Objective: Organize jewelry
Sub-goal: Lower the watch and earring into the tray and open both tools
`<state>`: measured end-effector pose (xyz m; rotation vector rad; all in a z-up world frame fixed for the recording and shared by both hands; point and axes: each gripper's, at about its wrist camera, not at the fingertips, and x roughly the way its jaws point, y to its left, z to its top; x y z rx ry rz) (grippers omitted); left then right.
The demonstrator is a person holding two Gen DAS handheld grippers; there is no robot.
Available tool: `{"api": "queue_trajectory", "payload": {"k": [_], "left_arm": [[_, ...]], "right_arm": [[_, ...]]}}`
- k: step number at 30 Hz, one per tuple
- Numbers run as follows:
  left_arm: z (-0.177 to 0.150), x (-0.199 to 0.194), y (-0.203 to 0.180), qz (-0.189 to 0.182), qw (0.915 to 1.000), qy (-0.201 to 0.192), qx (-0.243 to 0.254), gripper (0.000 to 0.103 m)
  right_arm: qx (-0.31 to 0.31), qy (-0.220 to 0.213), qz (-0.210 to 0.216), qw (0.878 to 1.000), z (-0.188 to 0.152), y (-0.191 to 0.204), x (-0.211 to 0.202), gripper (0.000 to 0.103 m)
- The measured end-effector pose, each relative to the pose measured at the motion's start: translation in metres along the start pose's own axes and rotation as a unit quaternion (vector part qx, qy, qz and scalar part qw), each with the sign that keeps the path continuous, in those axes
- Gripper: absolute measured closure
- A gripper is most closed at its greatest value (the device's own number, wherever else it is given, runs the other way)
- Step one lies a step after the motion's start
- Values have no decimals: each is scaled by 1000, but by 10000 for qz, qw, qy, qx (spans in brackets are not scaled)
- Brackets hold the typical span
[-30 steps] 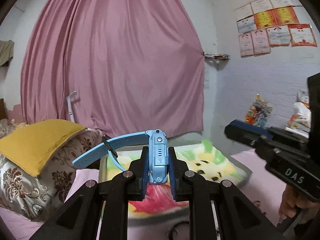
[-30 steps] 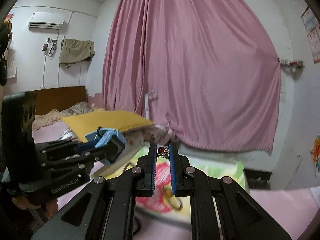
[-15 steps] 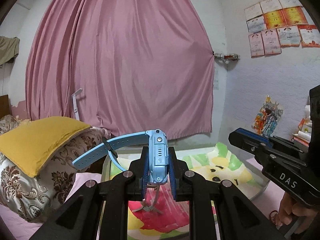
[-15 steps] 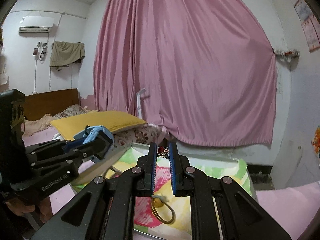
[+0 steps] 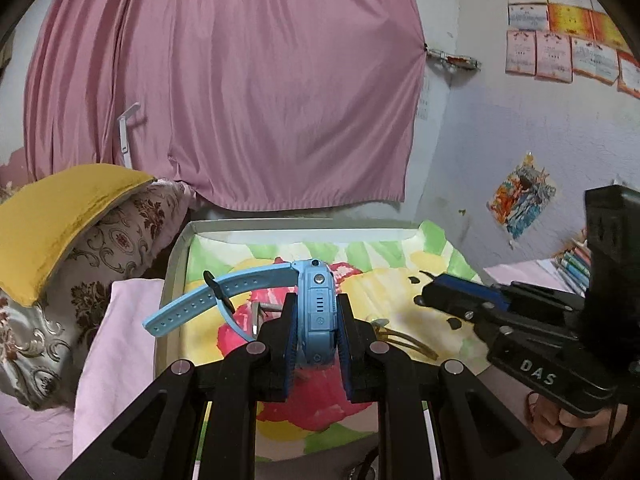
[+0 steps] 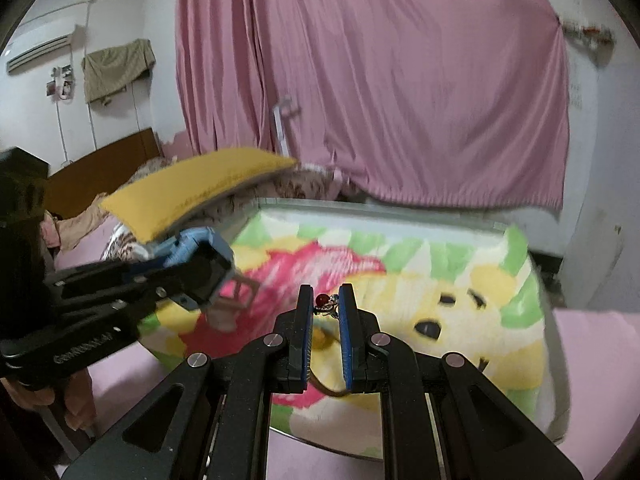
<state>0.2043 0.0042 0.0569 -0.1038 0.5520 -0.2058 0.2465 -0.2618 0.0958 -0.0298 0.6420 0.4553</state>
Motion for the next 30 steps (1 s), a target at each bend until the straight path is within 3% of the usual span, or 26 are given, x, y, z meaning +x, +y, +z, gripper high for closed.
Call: {"api": "queue_trajectory", "payload": {"k": [10,20,30], "left_arm": [[-4,6,-4,66,9991,377,183,87],[-3,5,-2,38,9990,416,149,86],[-8,3,-10,29,9981,415,453,86]], "right_arm": [[159,677,113,9975,-16,-9,30,92],[131,743,115,9971,-17,-1,31,92],[25,789,89,9968,-20,3,29,92]]}}
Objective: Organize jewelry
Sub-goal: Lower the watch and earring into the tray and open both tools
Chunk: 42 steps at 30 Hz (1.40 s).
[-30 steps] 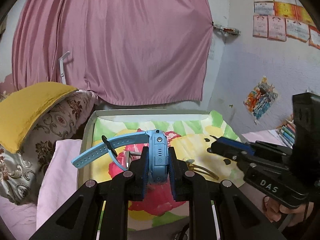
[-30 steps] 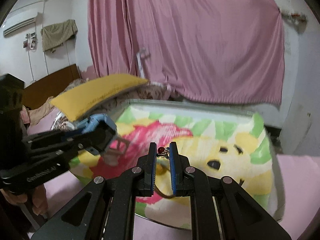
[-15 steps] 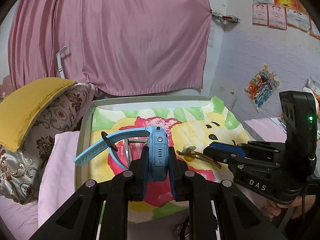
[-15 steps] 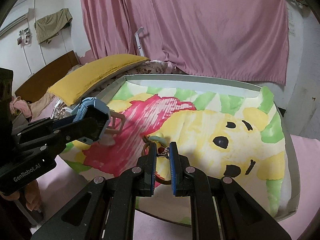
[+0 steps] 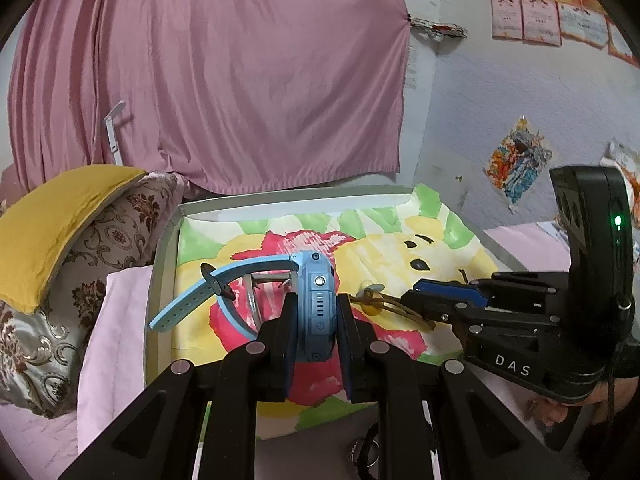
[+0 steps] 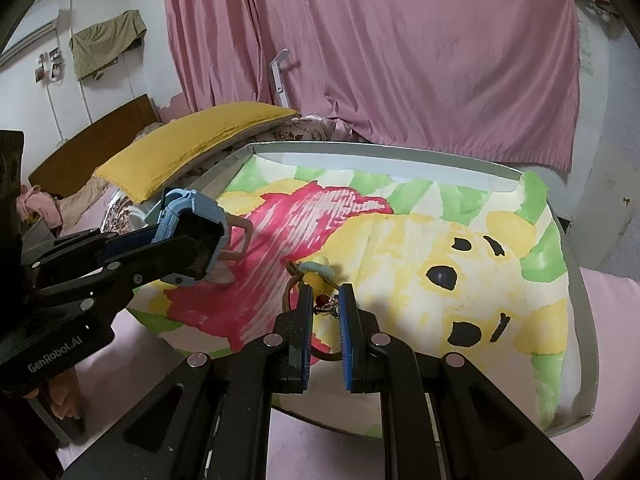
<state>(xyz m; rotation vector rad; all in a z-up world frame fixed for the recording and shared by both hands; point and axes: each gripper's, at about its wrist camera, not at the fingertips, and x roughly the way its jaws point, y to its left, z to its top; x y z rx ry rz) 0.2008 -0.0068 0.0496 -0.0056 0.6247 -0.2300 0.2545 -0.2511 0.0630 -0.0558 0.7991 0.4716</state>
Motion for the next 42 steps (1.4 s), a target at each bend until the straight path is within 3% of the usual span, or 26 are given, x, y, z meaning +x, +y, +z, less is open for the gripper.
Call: {"api": "queue_trajectory", "payload": {"k": [14,22,34,37,38,39,42], "left_arm": [[-6,-2,-5,116,9997,142,163,86],[-13,10,-9,71,9982,539,251,86],[-15,13,-5,-42,9977,669,97,85],[-14,11,-1,-81,9978,651,5,78],[-15,10,1,-73,9980,625,-43,70],[-14,8,2,-85,9981,599,-83,62],[-16,-3,6,-134,9988,402,-242,53]], "right_arm": [[-38,82,28,10000,-1,0,0,92],[-42,120,31,9999,-1,0,0,92],[60,33,71,10000,-2,-4,-3,91],[172,-114,146,9997,-5,-8,-10,76],[207,-160,155,9995,-5,-10,-12,68],[271,-275,173,9991,-6,-11,-17,67],[331,-545,103,9979,-9,-13,-31,66]]}}
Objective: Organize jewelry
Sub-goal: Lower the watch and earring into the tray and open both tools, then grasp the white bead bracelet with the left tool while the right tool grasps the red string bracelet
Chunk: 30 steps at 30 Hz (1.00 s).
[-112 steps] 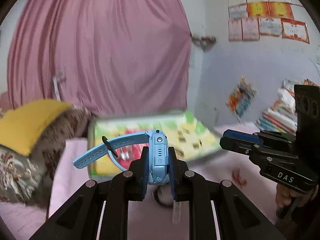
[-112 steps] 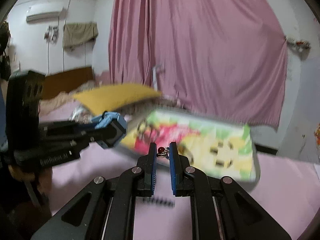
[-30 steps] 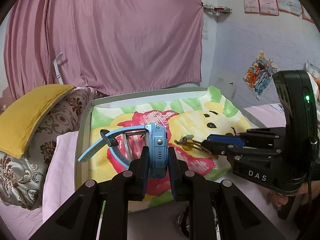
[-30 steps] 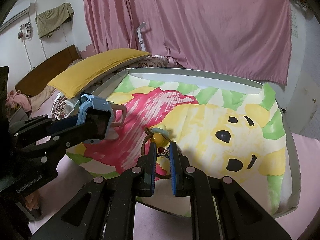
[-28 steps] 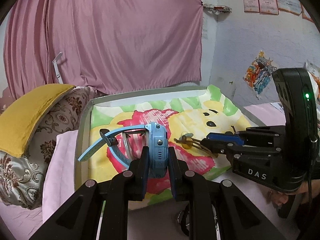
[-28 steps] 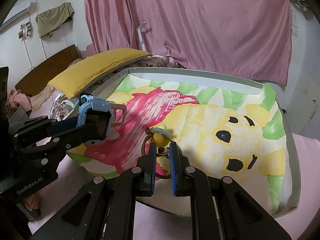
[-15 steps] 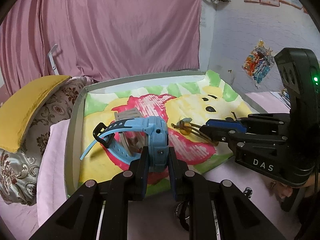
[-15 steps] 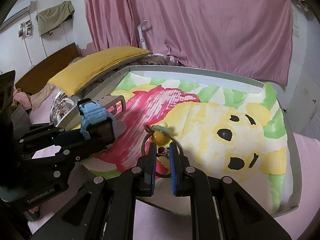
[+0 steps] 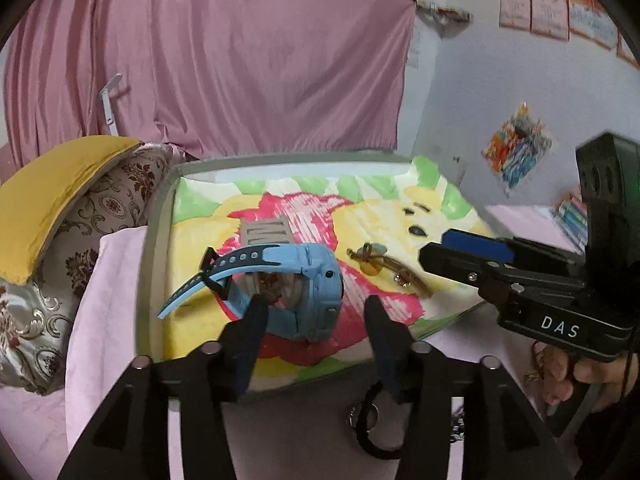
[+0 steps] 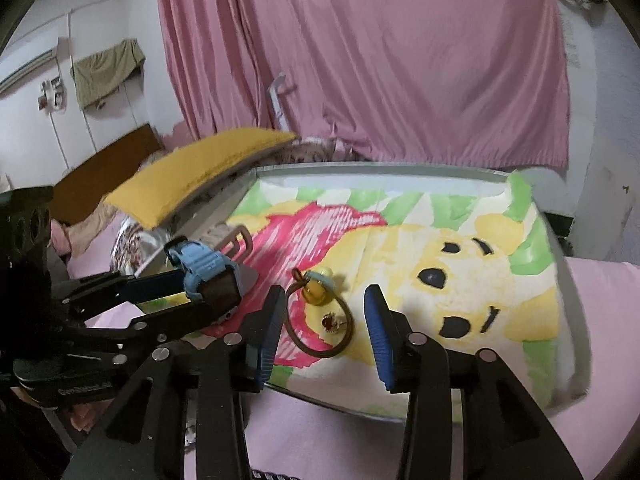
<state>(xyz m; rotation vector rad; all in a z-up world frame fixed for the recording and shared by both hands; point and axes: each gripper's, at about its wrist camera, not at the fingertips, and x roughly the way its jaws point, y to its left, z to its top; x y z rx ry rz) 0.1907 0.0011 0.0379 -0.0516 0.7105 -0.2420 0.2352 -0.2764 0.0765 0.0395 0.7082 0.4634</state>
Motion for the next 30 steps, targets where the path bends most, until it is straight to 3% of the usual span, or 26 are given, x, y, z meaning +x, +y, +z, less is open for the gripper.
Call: {"api": "queue_trajectory", "payload": {"k": [7,12,17,25,30], "left_arm": [[-12,-41,-2,73,9969,-749,-229,30],[-22,-66,-6,167,9920,-1200,-349,7],[-36,-82,-10,153,9883,-1446,-455,1],[-59,-102,-24,232,9870,-1562,-310,1],[-66,-98,-32,-34,9947,-1017,-145,1]], "right_arm": [[1,-709,-185,9973,-8,6,-45,41],[-20,-1050,-363,9938,-19,9,-79,16],[-149,-1331,-573,9893,-38,10,-114,3],[-301,-1309,-669,9887,-64,2,-147,2],[-535,-1006,-742,9907,-76,0,-152,2]]}}
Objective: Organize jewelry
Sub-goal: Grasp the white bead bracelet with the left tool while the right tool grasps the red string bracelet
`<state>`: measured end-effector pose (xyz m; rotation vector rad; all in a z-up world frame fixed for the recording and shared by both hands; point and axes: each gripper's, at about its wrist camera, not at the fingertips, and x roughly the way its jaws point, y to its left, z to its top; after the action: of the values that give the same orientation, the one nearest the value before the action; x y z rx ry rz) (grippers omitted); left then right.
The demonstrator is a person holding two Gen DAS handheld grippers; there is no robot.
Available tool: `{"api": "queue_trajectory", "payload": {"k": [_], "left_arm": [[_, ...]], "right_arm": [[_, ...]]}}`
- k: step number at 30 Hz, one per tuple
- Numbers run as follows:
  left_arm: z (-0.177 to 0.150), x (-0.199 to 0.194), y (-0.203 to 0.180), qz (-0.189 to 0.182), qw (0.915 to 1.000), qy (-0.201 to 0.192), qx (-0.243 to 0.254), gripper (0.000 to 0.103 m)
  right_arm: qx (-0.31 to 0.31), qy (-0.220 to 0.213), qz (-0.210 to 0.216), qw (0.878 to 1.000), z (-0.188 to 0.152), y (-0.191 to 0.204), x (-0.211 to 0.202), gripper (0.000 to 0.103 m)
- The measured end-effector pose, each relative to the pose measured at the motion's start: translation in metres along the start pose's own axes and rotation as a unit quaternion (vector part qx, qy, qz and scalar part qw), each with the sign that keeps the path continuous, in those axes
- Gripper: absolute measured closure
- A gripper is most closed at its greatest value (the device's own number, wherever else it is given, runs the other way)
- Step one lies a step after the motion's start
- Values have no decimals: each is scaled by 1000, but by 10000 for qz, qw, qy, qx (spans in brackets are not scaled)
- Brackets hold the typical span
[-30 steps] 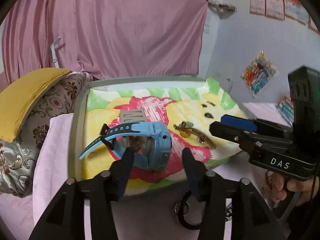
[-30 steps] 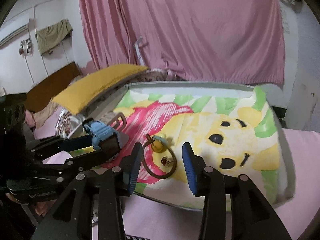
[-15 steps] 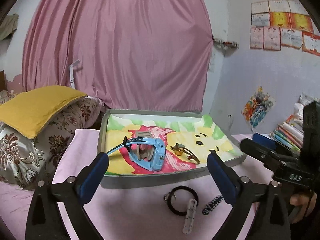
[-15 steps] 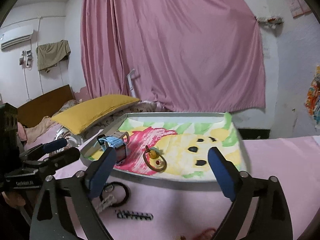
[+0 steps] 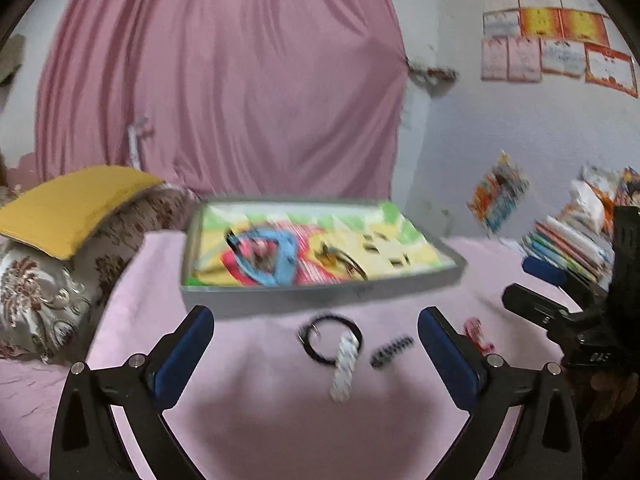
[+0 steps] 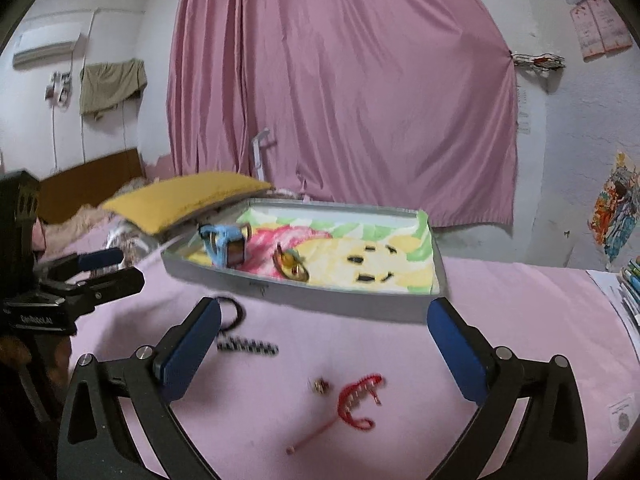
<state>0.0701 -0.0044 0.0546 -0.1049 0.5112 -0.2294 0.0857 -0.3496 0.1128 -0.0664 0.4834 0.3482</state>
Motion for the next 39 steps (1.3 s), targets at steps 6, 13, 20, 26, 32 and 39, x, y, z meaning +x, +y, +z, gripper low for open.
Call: {"api": "queue_trajectory", "payload": {"k": [6,13,20,26,32,39], "left_arm": [[-13,19,2,-108,9967,801,-25,1],[-20,37,3,-224,9917,1260,-142,9],[-22,56,-5,-322,9857,1652,43,39],[-18,66,-17,-361,9807,1876,412,56],[-15,69,-23,-297,9778,1966,665,75],[-17,67,-19,-204,9795,1921,579,90]], "right_arm": [[-57,580,102,9982,-13,-5,4,2],[329,1272,276,9909,-28,-16,22,2],[118,1655,176,9860,-33,-12,33,22],[54,1942,188,9808,-35,-15,42,43],[-205,2066,106,9782,-32,-14,50,60],[-248,1999,134,9794,-31,-14,47,79]]}}
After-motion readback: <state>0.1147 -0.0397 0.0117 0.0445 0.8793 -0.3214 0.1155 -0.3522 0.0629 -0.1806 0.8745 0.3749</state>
